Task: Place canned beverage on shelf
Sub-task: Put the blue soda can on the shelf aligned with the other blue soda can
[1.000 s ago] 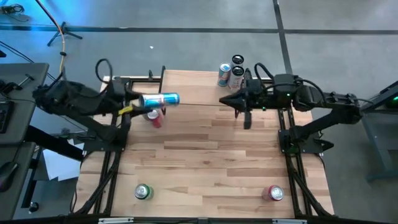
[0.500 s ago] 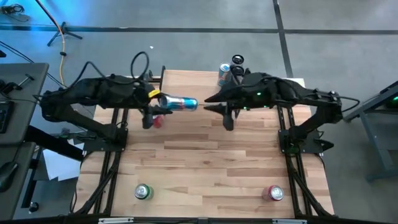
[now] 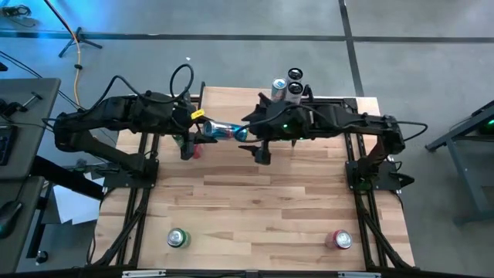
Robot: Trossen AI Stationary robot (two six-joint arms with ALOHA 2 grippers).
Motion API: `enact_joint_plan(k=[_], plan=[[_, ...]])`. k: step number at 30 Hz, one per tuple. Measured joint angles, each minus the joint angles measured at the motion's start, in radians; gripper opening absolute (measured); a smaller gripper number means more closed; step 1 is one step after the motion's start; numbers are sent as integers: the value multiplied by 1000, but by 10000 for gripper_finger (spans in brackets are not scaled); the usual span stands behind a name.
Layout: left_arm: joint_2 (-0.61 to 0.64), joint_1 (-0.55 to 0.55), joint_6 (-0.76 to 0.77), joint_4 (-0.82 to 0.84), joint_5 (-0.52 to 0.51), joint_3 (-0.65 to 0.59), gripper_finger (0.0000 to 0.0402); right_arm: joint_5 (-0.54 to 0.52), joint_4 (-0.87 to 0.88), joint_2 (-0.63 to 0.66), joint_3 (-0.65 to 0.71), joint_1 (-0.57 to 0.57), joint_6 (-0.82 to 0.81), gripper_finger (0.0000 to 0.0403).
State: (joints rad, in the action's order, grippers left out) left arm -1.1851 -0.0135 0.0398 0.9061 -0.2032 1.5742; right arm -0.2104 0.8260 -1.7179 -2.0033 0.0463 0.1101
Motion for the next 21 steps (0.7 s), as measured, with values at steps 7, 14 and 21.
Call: enact_joint_plan(k=[7,14,21], plan=[[-14,0,-7,-29,-1,0,164,-67,-87,-55,0,0,7,388],[-45,0,-18,-49,3,0,165,-68,-100,-72,4,0,7,387],[-76,0,-39,-106,29,0,165,-50,-60,-75,4,0,3,372]])
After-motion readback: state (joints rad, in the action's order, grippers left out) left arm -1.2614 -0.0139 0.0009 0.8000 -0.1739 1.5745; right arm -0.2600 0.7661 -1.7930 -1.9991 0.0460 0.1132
